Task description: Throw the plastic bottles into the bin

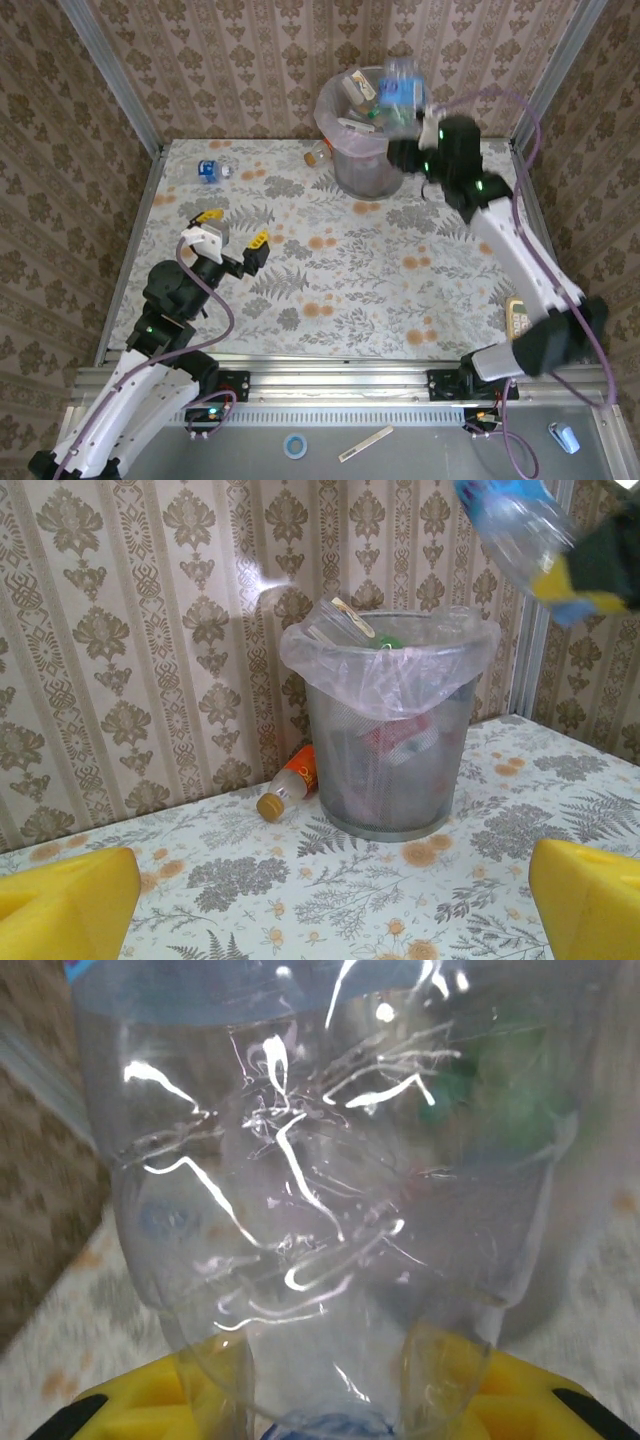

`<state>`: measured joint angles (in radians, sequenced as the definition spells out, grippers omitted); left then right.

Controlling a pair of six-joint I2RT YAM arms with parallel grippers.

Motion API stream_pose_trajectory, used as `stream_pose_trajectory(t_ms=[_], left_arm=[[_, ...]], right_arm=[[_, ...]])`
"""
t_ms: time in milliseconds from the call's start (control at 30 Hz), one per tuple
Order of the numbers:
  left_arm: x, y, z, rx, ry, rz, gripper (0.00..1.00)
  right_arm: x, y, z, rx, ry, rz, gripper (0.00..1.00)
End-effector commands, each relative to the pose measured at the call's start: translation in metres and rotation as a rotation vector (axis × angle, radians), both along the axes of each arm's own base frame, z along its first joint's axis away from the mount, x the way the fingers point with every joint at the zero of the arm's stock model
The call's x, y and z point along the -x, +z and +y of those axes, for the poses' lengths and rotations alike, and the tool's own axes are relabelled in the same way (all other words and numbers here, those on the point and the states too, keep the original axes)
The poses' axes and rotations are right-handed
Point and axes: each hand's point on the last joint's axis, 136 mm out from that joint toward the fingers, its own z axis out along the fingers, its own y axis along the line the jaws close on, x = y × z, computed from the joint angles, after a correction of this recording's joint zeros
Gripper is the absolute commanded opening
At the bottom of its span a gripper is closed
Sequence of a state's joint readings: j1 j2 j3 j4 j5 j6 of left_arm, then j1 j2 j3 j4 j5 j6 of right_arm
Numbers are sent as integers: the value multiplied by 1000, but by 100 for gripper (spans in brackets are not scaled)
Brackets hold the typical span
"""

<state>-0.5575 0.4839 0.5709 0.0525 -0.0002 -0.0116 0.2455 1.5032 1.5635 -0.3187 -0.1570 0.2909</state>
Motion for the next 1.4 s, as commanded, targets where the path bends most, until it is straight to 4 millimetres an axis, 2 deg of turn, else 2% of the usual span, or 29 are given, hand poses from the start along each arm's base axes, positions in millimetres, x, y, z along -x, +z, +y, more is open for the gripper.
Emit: stream_pose_trajectory(t_ms=[0, 33, 133, 200, 333, 533, 800, 967, 1067, 1200, 1367], left_arm=[[2, 12, -2, 43, -21, 12, 100], [2, 11, -3, 44, -24, 21, 100], [3, 3, -3, 40, -24, 47, 100], [3, 0, -3, 33, -24, 60, 100], [3, -4, -3, 31, -29, 77, 100], [4, 2, -4, 47, -34, 71, 100], [5, 5, -6, 73, -48, 86, 100], [0, 3, -19, 70, -94, 120, 100], [-10, -1, -27, 65, -101, 173, 100], [-37, -13, -34, 37, -47, 297, 100], [-78, -34, -47, 68, -50, 509, 100]], right_arm=[[-46, 7, 13, -31, 94, 50, 53], [-57, 4, 15, -29, 92, 86, 60], [-69, -6, 16, -27, 86, 146, 77], [-66, -3, 11, -26, 76, 146, 80], [-45, 13, 6, -36, 77, 118, 90], [-1, 25, 3, -45, 111, 111, 93], [45, 19, -5, -48, 119, 111, 100], [67, 12, -17, -50, 98, 131, 100], [75, 4, -27, -53, 64, 152, 100], [83, -9, -37, -68, 29, 190, 100], [97, -30, -33, -98, 54, 241, 100]])
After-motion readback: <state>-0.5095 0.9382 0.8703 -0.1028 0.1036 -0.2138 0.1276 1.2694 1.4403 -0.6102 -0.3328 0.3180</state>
